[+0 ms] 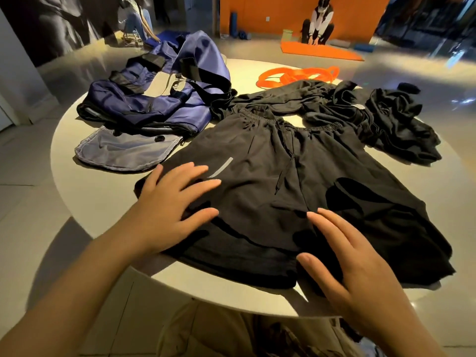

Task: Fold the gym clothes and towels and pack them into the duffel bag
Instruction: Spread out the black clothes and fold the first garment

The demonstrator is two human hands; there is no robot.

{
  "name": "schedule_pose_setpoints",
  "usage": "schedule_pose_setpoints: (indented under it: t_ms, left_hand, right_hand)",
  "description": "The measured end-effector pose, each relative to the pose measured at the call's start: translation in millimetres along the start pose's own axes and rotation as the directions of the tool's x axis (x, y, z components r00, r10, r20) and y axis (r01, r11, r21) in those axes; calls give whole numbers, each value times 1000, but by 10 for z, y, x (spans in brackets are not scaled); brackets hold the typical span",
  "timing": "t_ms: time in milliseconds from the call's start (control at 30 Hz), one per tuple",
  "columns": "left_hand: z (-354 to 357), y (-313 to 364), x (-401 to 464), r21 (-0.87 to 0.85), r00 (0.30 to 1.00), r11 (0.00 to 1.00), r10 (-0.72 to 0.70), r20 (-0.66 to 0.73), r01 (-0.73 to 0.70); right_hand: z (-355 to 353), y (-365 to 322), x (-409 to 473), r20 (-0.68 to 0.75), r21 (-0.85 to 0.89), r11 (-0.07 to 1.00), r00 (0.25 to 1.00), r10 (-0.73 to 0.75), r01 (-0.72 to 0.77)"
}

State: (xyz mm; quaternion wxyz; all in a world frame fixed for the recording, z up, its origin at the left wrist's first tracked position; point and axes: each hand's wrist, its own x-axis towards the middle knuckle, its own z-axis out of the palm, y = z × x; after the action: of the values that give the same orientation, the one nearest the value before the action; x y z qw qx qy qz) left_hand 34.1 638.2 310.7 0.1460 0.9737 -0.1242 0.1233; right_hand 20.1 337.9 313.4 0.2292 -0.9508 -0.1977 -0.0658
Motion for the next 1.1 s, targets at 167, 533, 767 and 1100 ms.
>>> schedule_pose_setpoints:
  t_ms: [167,533,767,1100]
  left_hand:
    - [454,225,405,133,926,990,-17,377,-36]
    - [419,262,672,34,935,999,19,355,-33]
    - [493,1200,580,-134,900,901,425,95,-412]
    - [557,1105,521,-373,979,923,18,-201,-93]
  right_hand:
    - [-115,609,153,169,40,990,977,130,-139]
    - [-175,1017,200,-18,45,998,999,42,-41]
    - [-132,740,-220,-433,94,993,896,101,-67]
    - [195,536,-256,-463,-104,989,885,50,-110]
